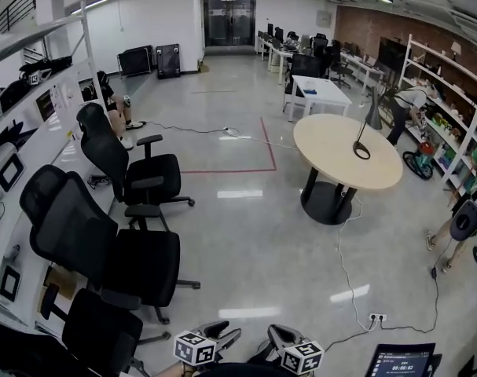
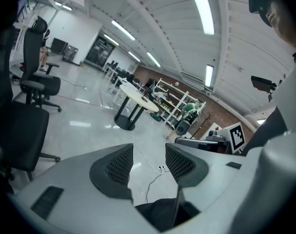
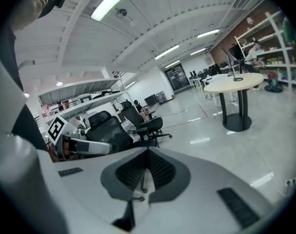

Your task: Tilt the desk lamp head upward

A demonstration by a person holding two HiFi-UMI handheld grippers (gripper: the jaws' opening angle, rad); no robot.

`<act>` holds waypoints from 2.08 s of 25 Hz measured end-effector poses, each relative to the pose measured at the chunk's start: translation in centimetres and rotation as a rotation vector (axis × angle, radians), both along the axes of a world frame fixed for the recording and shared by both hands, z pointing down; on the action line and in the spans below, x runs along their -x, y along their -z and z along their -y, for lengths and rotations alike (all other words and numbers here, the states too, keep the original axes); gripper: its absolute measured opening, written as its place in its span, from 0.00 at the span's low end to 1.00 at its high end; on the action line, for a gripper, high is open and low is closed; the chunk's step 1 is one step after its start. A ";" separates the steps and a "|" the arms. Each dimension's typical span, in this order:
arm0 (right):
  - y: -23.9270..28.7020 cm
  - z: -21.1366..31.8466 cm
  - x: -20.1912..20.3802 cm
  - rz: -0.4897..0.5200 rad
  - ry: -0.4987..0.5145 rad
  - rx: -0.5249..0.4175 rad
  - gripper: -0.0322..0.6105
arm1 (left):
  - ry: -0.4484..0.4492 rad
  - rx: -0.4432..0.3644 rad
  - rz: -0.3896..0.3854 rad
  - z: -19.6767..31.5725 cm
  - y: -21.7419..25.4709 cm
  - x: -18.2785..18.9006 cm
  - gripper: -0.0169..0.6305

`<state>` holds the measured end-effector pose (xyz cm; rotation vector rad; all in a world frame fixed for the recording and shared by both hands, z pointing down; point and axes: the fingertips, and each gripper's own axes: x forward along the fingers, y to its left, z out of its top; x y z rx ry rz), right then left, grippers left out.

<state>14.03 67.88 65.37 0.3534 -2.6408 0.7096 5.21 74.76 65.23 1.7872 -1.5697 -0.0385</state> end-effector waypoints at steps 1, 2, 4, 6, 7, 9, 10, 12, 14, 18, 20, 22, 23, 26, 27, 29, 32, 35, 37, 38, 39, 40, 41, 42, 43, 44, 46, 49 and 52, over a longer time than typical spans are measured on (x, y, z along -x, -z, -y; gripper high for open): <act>0.1 1.3 0.6 0.011 0.012 0.000 0.06 | 0.007 -0.005 0.019 1.3 0.6 0.3 0.36; 0.2 2.5 1.0 0.019 0.021 0.000 0.06 | 0.013 -0.011 0.037 2.7 1.1 0.6 0.36; 0.3 5.1 1.6 0.035 0.035 0.004 0.06 | 0.023 -0.019 0.060 5.6 1.9 0.9 0.36; 0.2 7.8 1.8 0.048 0.035 0.011 0.06 | 0.016 -0.022 0.074 8.7 2.3 0.7 0.36; 0.2 9.1 1.7 0.053 0.031 0.015 0.06 | 0.008 -0.024 0.080 10.2 2.4 0.5 0.36; 0.0 11.7 1.2 0.057 0.014 0.022 0.06 | -0.007 -0.030 0.088 12.9 2.7 -0.1 0.36; -0.2 12.8 0.8 0.055 0.004 0.026 0.06 | -0.011 -0.033 0.090 14.0 2.8 -0.4 0.36; -0.9 14.7 0.3 0.046 -0.016 0.041 0.06 | -0.017 -0.033 0.085 15.7 2.7 -0.6 0.36; -1.4 15.7 0.2 0.038 -0.030 0.061 0.06 | -0.021 -0.025 0.075 16.8 2.4 -0.4 0.36; -2.6 17.1 1.1 0.013 -0.033 0.085 0.06 | -0.019 -0.009 0.058 18.8 1.6 1.0 0.36; -2.7 17.8 1.3 -0.005 -0.022 0.085 0.06 | -0.027 0.000 0.037 19.9 1.3 1.1 0.36; -2.8 19.0 0.8 -0.022 -0.030 0.072 0.06 | -0.052 0.007 0.017 21.4 0.8 0.5 0.36; -2.9 20.0 0.4 -0.030 -0.048 0.064 0.06 | -0.070 0.006 0.009 22.5 0.4 0.2 0.36; -3.2 23.6 0.4 -0.050 -0.138 0.057 0.06 | -0.135 -0.020 -0.005 26.3 0.3 1.0 0.36; -3.0 24.8 1.0 -0.057 -0.166 0.055 0.06 | -0.154 -0.033 -0.007 27.6 0.7 1.8 0.36; -2.3 26.8 2.8 -0.073 -0.202 0.039 0.06 | -0.186 -0.056 -0.011 30.1 1.6 4.0 0.36; -1.8 28.8 6.6 -0.103 -0.206 0.006 0.06 | -0.211 -0.078 -0.027 33.1 1.8 7.7 0.36; -1.9 30.0 10.5 -0.133 -0.170 -0.023 0.06 | -0.226 -0.086 -0.055 35.3 1.4 11.1 0.36; -1.8 30.7 12.6 -0.153 -0.152 -0.046 0.06 | -0.237 -0.077 -0.064 36.1 0.8 13.1 0.36; -1.7 31.0 13.4 -0.165 -0.147 -0.056 0.06 | -0.242 -0.068 -0.066 36.4 0.5 14.1 0.36; -1.6 31.4 14.2 -0.175 -0.146 -0.063 0.06 | -0.246 -0.058 -0.067 36.7 0.1 15.0 0.36; -1.5 31.7 14.8 -0.182 -0.148 -0.063 0.06 | -0.248 -0.048 -0.067 37.0 -0.3 16.0 0.36; -1.5 32.1 15.4 -0.188 -0.153 -0.058 0.06 | -0.247 -0.039 -0.068 37.2 -0.7 16.9 0.36; -1.6 32.5 15.8 -0.197 -0.156 -0.055 0.06 | -0.245 -0.031 -0.070 37.5 -1.0 17.7 0.36; -1.8 33.0 16.1 -0.208 -0.157 -0.056 0.06 | -0.242 -0.025 -0.073 37.8 -1.2 18.4 0.36; -2.1 33.4 16.3 -0.217 -0.156 -0.058 0.06 | -0.238 -0.020 -0.077 38.1 -1.5 19.0 0.36; -2.9 34.1 16.9 -0.226 -0.151 -0.050 0.06 | -0.228 -0.011 -0.085 38.9 -2.0 19.8 0.36; -3.4 35.4 18.3 -0.218 -0.133 -0.020 0.06 | -0.210 0.000 -0.091 40.5 -2.4 20.7 0.36; -3.4 37.4 20.3 -0.192 -0.103 0.001 0.06 | -0.194 -0.002 -0.090 42.5 -2.0 21.2 0.36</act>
